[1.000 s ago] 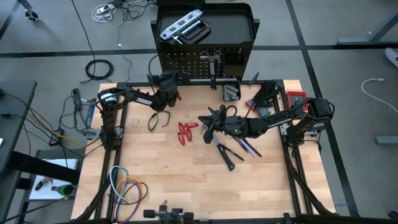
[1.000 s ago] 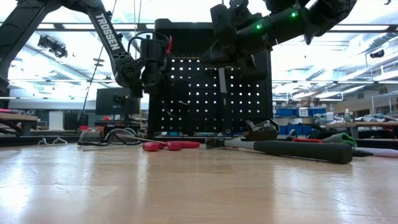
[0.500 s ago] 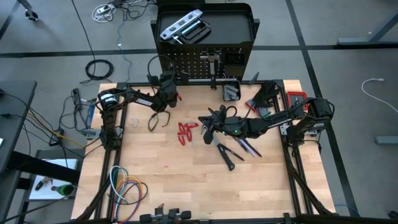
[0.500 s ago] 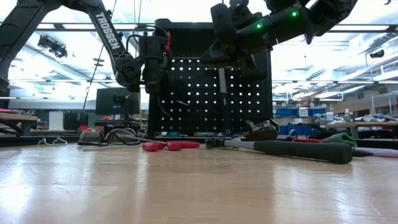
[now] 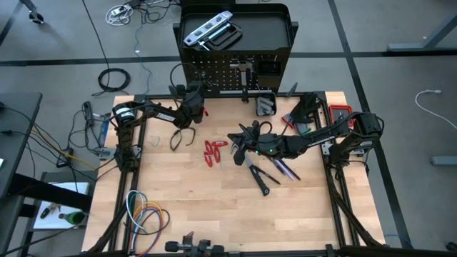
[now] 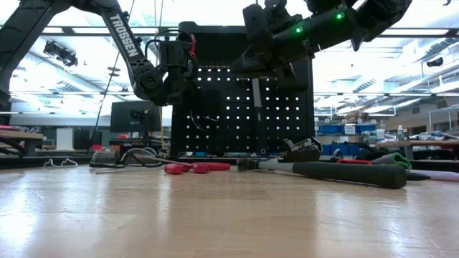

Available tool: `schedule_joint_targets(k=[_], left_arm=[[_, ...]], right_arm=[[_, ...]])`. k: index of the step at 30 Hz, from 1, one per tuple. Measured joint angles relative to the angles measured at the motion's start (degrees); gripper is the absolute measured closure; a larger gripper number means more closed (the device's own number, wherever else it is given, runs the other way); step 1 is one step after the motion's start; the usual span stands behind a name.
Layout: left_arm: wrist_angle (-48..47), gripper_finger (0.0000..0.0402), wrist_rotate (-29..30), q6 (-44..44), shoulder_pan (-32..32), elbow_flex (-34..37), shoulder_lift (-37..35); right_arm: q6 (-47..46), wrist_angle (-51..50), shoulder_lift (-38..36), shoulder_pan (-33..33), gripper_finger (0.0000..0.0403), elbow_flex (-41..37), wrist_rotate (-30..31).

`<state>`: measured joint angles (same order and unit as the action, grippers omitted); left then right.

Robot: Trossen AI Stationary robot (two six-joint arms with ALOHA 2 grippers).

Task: Hang tools onto peg board
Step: Remove the glasses from the peg board

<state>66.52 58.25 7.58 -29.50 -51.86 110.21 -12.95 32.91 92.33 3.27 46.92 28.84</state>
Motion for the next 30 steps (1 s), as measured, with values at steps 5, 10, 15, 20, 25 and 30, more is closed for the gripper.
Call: schedule_joint_targets(k=[5,10,15,20,25,30], left_arm=[[1.8,0.0353,1.2,6.6,0.4,0.0,0.0],[6.5,0.0353,4.7,12.6,2.3,0.0,0.0],[10.6,0.0353,6.7,19.9,4.9,0.0,0.0],[11.4,0.0353,11.4,24.9,7.4,0.0,0.0],[11.2,0.0353,19.4,33.6,12.2,0.0,0.0],[9.3,0.0353,23.2,37.2,17.0,0.0,0.0]], right_arm=[[0.0,0.0,0.0,0.0,0.0382,0.0,0.0],[0.0,0.0,0.0,0.0,0.0385,0.0,0.0],[0.0,0.0,0.0,0.0,0.0384,0.0,0.0],[0.0,-0.1,0.0,0.0,0.0381,0.0,0.0],[0.3,-0.9,0.0,0.0,0.0384,0.0,0.0],[0.6,-1.9,0.0,0.0,0.0386,0.0,0.0]])
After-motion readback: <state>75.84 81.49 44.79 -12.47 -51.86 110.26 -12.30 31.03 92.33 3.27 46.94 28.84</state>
